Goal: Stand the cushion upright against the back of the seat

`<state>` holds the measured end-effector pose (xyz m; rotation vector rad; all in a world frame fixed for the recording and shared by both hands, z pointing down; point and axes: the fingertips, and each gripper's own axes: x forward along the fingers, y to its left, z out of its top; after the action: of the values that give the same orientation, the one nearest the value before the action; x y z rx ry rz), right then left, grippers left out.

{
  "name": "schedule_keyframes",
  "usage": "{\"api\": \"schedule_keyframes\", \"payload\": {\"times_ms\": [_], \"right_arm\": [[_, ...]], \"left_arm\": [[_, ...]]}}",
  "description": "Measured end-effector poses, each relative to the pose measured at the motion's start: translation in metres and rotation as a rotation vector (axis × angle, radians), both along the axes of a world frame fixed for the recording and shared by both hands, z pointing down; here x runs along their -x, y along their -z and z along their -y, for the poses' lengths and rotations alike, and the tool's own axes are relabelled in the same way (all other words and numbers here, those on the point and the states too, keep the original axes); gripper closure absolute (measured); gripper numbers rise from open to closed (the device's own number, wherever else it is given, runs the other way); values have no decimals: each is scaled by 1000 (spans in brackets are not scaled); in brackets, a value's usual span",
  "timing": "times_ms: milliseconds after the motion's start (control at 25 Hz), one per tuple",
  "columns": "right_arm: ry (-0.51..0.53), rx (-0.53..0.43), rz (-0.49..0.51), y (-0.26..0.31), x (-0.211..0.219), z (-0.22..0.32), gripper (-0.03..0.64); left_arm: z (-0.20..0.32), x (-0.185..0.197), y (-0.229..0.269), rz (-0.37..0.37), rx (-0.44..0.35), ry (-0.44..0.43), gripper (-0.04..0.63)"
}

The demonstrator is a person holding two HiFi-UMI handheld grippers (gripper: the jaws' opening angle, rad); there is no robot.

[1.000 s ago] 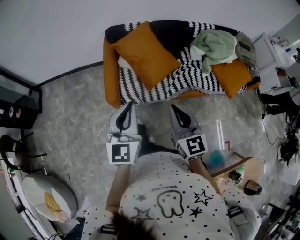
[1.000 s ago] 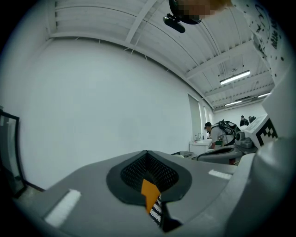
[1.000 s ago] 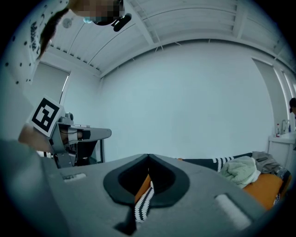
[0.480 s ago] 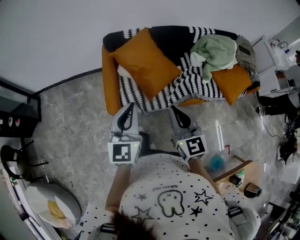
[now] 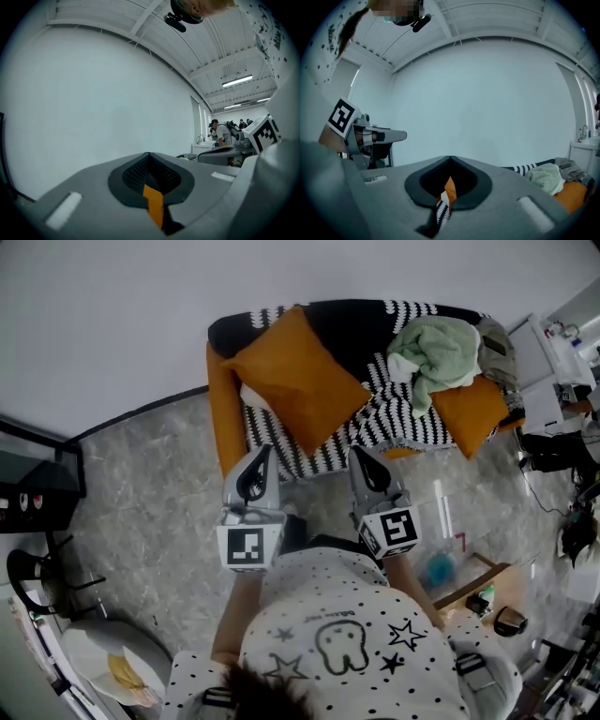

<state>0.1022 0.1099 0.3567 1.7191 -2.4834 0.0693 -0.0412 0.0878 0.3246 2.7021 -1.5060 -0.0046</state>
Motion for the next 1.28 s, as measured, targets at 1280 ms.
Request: {"api": "schedule_keyframes", "payload": {"times_ms": [1280], "right_arm": [[112,7,12,-4,-22,155,621]], "left_arm": [[143,-27,-9,-10,28,104,600]]}}
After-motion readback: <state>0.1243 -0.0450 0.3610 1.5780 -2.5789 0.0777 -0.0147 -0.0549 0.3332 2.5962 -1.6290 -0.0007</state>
